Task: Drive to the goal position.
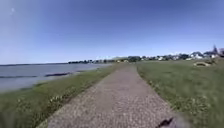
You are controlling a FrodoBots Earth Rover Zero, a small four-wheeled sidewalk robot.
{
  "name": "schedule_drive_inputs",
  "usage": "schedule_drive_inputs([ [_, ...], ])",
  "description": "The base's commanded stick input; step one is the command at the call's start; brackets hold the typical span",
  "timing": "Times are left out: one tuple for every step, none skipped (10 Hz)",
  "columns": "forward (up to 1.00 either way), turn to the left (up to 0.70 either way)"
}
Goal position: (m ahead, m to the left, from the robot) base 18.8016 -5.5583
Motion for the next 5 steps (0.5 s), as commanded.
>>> schedule_drive_inputs([
  [0.7,0.0],
  [0.7,0.0],
  [0.7,0.0],
  [0.7,-0.27],
  [0.7,0.0],
])
